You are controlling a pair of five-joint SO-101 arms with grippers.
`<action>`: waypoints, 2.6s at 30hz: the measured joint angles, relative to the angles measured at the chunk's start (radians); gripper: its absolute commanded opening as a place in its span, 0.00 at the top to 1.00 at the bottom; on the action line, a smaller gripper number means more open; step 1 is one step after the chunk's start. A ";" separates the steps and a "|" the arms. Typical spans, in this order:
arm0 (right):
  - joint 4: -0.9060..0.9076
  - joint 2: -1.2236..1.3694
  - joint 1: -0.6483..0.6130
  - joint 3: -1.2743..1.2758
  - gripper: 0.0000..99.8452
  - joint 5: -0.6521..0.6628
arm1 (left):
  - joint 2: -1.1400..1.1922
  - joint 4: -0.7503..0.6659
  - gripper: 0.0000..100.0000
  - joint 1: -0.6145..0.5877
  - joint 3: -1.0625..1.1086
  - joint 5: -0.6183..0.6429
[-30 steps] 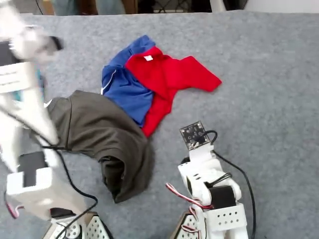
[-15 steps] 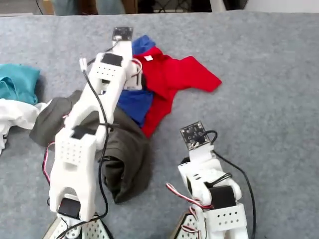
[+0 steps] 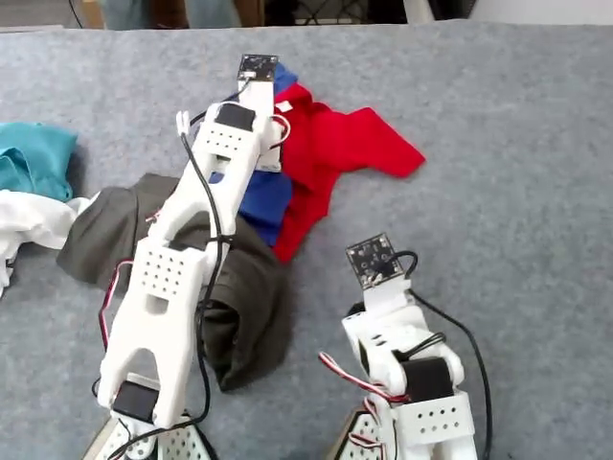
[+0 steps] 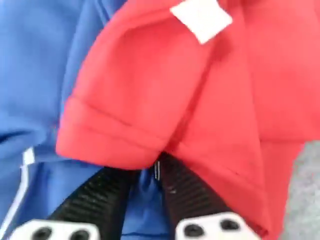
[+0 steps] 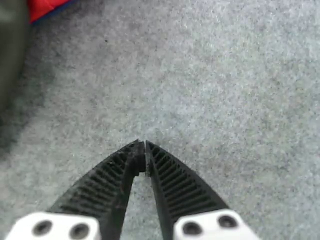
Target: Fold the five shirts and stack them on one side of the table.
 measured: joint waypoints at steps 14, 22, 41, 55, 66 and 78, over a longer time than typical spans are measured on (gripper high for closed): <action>0.000 0.000 0.000 0.000 0.99 0.000 | -0.021 0.341 0.97 -0.267 -0.655 -0.002; 0.000 0.000 0.000 0.000 0.99 0.000 | -0.152 0.189 0.97 -0.555 -0.655 0.000; 0.000 0.000 0.000 0.000 0.99 0.000 | -0.173 0.224 0.97 -1.022 -0.657 0.040; 0.000 0.000 0.000 0.000 0.99 0.000 | -0.204 0.442 0.75 -1.082 -0.473 0.037; 0.000 0.000 0.000 0.000 0.99 0.000 | -0.204 0.442 0.75 -1.172 -0.272 -0.063; 0.000 0.000 0.000 0.000 0.99 0.000 | -0.298 0.442 0.75 -1.195 -0.216 -0.158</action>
